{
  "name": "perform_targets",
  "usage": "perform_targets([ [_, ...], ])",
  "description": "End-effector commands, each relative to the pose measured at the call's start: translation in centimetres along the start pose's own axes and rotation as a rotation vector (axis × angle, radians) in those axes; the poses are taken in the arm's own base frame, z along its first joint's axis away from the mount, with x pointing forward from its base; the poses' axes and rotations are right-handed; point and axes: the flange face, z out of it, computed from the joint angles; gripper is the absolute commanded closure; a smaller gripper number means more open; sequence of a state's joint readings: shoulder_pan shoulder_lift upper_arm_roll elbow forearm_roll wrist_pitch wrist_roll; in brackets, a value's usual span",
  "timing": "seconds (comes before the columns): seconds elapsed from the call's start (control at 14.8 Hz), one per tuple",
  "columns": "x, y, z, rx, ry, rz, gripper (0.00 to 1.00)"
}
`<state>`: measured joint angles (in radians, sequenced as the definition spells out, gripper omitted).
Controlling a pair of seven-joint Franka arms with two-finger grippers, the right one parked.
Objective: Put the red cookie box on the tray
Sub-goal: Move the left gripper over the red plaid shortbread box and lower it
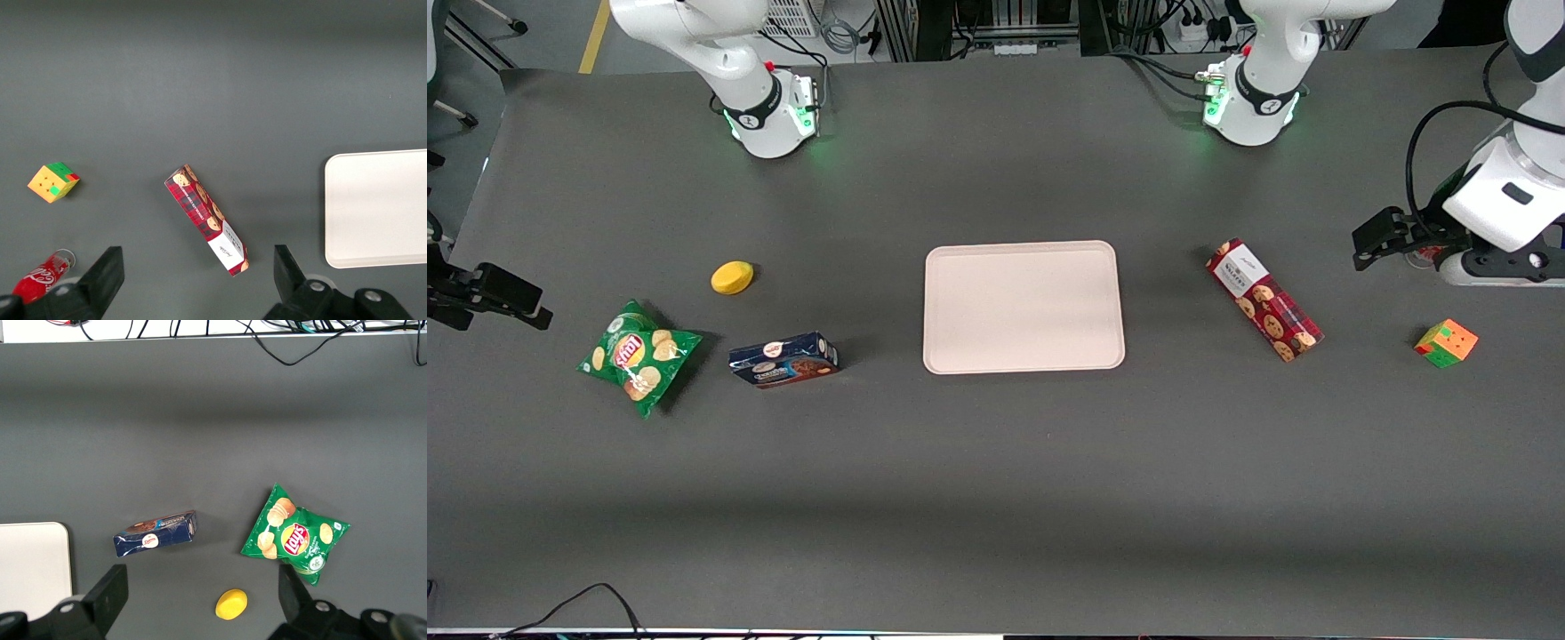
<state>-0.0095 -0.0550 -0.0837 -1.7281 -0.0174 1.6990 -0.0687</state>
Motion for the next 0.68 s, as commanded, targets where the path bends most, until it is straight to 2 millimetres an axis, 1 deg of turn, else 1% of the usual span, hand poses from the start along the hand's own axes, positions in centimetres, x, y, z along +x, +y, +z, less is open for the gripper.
perform_targets([
  [0.0,0.0,0.2,-0.6,-0.01,-0.017,0.006,0.0],
  [0.14,0.3,0.2,-0.9,0.004,-0.009,0.009,0.0],
  [0.27,0.3,0.1,-0.4,0.007,-0.033,0.013,0.0],
  [0.34,0.7,0.2,0.4,0.009,-0.048,0.015,0.0],
  [0.41,0.8,-0.1,0.8,0.016,-0.058,0.013,0.0],
  [0.61,0.7,-0.3,0.8,0.016,-0.063,0.014,0.0],
])
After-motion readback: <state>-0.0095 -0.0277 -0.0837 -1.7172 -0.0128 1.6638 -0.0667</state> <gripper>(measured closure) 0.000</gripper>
